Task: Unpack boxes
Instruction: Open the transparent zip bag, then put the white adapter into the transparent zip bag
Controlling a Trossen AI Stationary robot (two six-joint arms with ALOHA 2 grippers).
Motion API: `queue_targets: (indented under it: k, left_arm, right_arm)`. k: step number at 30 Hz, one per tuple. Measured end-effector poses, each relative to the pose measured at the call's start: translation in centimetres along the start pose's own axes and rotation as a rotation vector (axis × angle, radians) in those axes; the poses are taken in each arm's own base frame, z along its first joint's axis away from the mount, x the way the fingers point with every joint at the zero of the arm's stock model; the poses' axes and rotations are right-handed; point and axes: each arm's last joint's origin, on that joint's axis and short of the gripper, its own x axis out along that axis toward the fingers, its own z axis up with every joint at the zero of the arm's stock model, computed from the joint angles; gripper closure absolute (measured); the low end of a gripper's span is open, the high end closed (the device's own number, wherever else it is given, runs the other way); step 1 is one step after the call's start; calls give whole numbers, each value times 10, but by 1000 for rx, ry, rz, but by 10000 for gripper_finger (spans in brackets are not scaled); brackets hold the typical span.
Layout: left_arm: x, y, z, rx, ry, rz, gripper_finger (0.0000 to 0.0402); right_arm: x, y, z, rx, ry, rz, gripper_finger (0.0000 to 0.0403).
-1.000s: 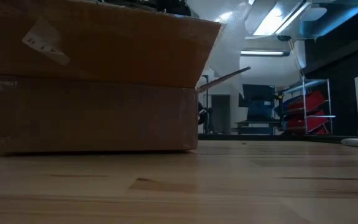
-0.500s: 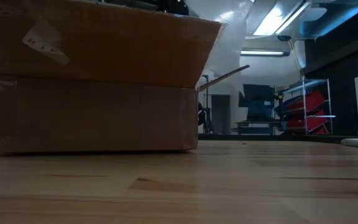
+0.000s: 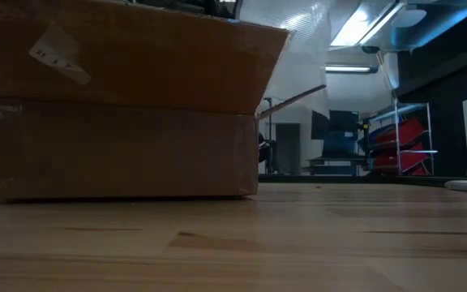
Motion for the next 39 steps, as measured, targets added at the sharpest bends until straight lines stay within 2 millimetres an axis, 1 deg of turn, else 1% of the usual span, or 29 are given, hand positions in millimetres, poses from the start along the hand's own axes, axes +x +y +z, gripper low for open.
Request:
queue_targets:
  k: [3, 7, 11, 15, 18, 22, 25, 28, 34, 36, 39]
  left_arm:
    - [-5, 2, 5, 5, -17, 8, 401]
    - [-21, 5, 19, 20, -63, 28, 402]
    - [-41, 11, 27, 53, -25, 92, 401]
    - [-63, 16, 30, 92, 35, 158, 401]
    - [-76, 18, 33, 98, 56, 191, 401]
    - [-94, 15, 42, 97, 14, 208, 401]
    - [-110, 12, 50, 66, -40, 243, 401]
    - [-125, 9, 54, 57, -63, 299, 401]
    - [-150, 3, 53, 62, -51, 387, 401]
    - [-157, 1, 55, 75, -37, 430, 401]
    - [-163, -2, 61, 134, 0, 515, 401]
  right_arm:
    - [-2, 1, 0, 0, -4, 5, 343]
    - [-2, 2, 1, 2, -8, 7, 312]
    - [-1, 3, 6, -36, -46, -5, 283]
    - [-1, 7, 16, -112, -131, -5, 261]
    - [-2, 10, 26, -168, -214, -1, 251]
    - [-1, 14, 35, -212, -293, 6, 243]
    - [-1, 17, 38, -217, -315, 8, 241]
    - [1, 19, 37, -194, -301, 16, 241]
    - [32, 14, 32, -149, -237, -24, 241]
    - [48, 9, 30, -140, -210, -60, 241]
    - [74, -1, 25, -170, -160, -124, 241]
